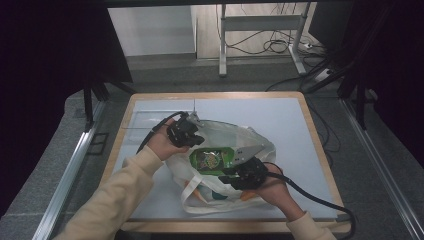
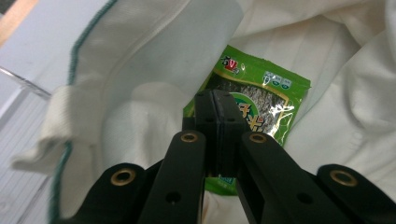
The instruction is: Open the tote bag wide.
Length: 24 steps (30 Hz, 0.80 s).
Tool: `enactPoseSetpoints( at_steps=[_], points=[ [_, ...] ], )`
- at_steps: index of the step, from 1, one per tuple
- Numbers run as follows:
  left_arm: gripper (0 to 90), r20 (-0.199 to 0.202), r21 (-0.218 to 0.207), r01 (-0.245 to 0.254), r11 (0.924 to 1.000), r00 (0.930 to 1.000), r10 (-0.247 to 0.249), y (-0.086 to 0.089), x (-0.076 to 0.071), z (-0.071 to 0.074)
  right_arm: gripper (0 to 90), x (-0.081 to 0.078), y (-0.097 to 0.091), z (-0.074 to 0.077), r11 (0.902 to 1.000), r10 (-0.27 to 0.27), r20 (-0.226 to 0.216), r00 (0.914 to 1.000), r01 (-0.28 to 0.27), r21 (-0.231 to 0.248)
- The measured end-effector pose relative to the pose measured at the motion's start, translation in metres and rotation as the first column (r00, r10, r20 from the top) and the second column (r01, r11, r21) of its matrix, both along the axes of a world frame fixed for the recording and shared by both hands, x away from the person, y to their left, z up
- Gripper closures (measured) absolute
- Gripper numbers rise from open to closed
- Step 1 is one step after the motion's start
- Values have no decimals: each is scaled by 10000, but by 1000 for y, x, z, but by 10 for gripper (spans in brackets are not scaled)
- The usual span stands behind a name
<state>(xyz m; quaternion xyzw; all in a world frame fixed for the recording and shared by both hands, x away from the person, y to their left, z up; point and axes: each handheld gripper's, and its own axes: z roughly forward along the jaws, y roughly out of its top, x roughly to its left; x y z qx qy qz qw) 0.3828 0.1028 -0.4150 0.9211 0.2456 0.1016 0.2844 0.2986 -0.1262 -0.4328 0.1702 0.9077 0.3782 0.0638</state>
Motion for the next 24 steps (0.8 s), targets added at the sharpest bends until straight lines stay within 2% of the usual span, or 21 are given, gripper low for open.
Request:
enactPoseSetpoints(
  at_steps=[3,4,5,6,7,9,10,15,18,22,24],
  points=[
    [900,-59,61,-23,10000,10000,23,-2,2,-5,682,5,4,-2,10000,-89,-84,9999,89,-35],
    [900,-182,334,-14,9994,9998,21,-3,4,-9,677,6,6,-3,9999,-75,-76,9999,74,-87],
    [900,-182,334,-14,9994,9998,21,-3,4,-9,677,6,6,-3,9999,-75,-76,9999,74,-87],
    [900,-342,779,-57,9969,9994,84,-5,7,-14,669,8,8,-5,9999,-39,-101,9999,38,-123],
    [900,-412,1028,-57,9947,9991,100,-6,8,-16,666,8,9,-5,9999,-54,-140,9999,52,-120],
    [900,-441,1188,-58,9929,9990,111,-6,9,-18,662,8,11,-6,9999,12,-142,9999,-14,-133],
    [900,-546,1646,-83,9863,9984,175,-8,11,-22,661,8,13,-6,9999,15,-151,9999,-17,-155],
    [900,-674,2028,-103,9792,9974,245,-11,15,-29,650,10,19,-9,9995,-2,-1,10000,2,-304],
    [900,-810,2090,-94,9779,9964,269,-12,16,-31,653,16,27,-13,9981,-360,87,9993,364,-491],
    [900,-888,2237,-7,9747,9958,211,-14,15,-32,669,21,35,-16,9965,-563,39,9984,564,-611],
    [900,-908,2331,19,9725,9957,198,-14,15,-33,692,23,39,-22,9955,-638,-136,9979,626,-714]
  ],
)
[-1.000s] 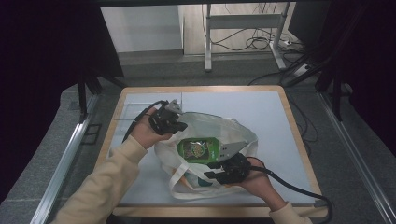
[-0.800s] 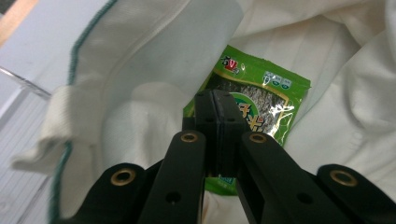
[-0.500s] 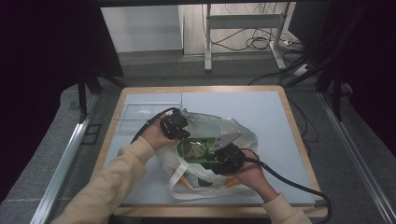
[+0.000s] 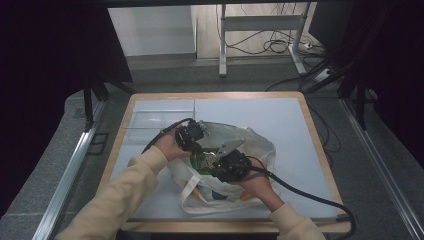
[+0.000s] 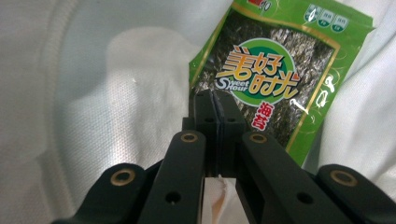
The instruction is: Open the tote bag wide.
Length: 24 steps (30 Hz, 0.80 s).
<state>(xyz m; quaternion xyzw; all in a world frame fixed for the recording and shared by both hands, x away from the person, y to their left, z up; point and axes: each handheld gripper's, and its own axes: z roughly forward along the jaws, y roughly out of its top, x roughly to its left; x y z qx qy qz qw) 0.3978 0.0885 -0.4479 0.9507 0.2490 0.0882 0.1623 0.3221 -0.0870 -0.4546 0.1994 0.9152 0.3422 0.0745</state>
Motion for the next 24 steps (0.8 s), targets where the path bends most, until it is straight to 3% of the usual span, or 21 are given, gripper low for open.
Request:
enactPoseSetpoints(
  at_steps=[1,2,5,6,9,11,14,17,24],
  points=[
    [900,2,48,11,10000,10000,-11,0,0,-1,711,1,2,-3,9998,-78,4,10000,78,-189],
    [900,-62,223,30,9997,10000,-28,-1,0,-2,806,3,7,-8,9983,-82,47,10000,85,-574],
    [900,-88,357,-4,9994,10000,7,-3,1,-5,885,3,16,-15,9954,127,-32,9999,-129,-951],
    [900,-89,474,-6,9989,10000,10,-3,1,-7,885,3,16,-15,9954,127,-32,9999,-129,-951],
    [900,-139,670,-43,9977,9999,52,-3,3,-10,890,-1,25,-25,9905,903,-409,9951,-940,-1001],
    [900,-91,836,-109,9964,9999,117,-3,5,-13,891,-3,25,-27,9885,981,-482,9940,-1029,-1106],
    [900,17,952,-228,9952,9997,227,-2,7,-15,892,-8,26,-29,9776,1708,-734,9826,-1783,-1123],
    [900,241,1012,-408,9940,9990,385,0,9,-17,892,-11,26,-28,9712,2058,-794,9754,-2135,-1053],
    [900,615,1217,-644,9905,9965,572,0,11,-21,892,-15,24,-28,9666,2270,-1005,9687,-2367,-985]
  ],
)
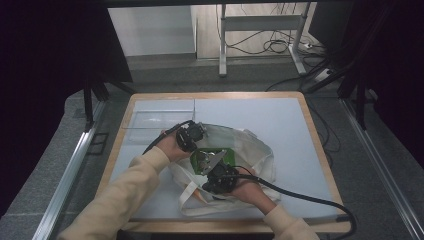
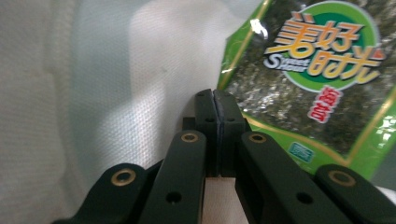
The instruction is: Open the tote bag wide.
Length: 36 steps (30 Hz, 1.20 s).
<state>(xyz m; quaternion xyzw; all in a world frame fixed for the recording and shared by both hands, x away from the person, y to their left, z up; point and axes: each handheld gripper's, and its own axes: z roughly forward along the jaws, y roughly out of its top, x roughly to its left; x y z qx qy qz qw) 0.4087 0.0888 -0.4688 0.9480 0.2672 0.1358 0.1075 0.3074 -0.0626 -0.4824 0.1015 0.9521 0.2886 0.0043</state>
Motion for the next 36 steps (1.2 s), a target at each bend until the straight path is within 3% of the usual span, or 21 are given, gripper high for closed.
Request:
enactPoseSetpoints(
  at_steps=[17,25,31,33,36],
  points=[
    [900,581,-4,-837,9965,9948,835,3,11,-4,894,-8,-2,-4,9967,803,-396,9960,-798,127],
    [900,501,-8,-1065,9943,9931,1064,2,13,-4,894,-7,-7,-8,9966,788,-570,9953,-774,264],
    [900,311,-338,-1014,9943,9942,1025,4,13,-2,893,-7,-8,-9,9975,682,-579,9960,-670,230],
    [900,337,-444,-886,9951,9954,901,5,10,2,893,-6,-9,-5,9989,404,-354,9986,-395,245],
    [900,341,-1048,-602,9927,9974,641,9,0,14,893,-5,-12,2,9991,204,-70,9998,-201,378]
  ],
)
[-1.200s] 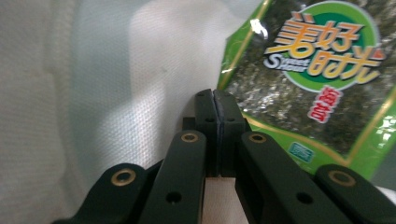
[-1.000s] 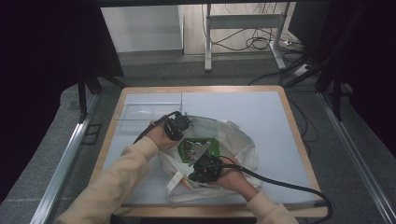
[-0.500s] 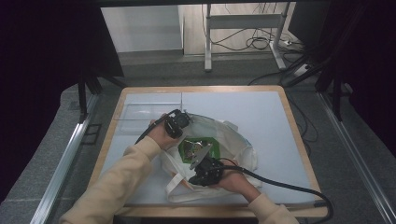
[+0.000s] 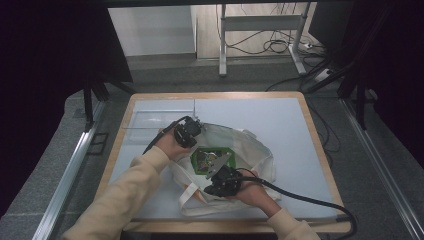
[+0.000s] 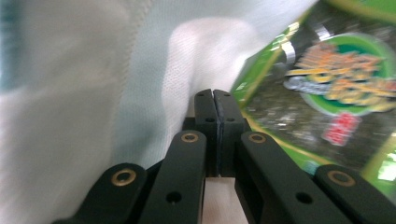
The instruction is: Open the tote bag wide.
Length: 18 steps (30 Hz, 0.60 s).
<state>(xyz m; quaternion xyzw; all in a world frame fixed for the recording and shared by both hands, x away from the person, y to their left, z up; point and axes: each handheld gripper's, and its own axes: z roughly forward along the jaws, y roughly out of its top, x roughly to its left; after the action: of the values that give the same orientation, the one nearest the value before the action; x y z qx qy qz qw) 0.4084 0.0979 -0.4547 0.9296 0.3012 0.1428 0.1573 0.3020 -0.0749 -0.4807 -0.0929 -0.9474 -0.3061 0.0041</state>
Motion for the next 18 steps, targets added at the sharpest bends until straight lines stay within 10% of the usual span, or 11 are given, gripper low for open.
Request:
enactPoseSetpoints(
  at_steps=[9,18],
  points=[
    [900,395,-1368,411,9897,9986,-360,15,-28,28,892,8,-18,29,9935,-1030,424,9938,1008,522],
    [900,386,-2367,612,9696,9978,-536,29,-56,34,891,21,-42,49,9595,-2719,554,9607,2662,922]
  ],
)
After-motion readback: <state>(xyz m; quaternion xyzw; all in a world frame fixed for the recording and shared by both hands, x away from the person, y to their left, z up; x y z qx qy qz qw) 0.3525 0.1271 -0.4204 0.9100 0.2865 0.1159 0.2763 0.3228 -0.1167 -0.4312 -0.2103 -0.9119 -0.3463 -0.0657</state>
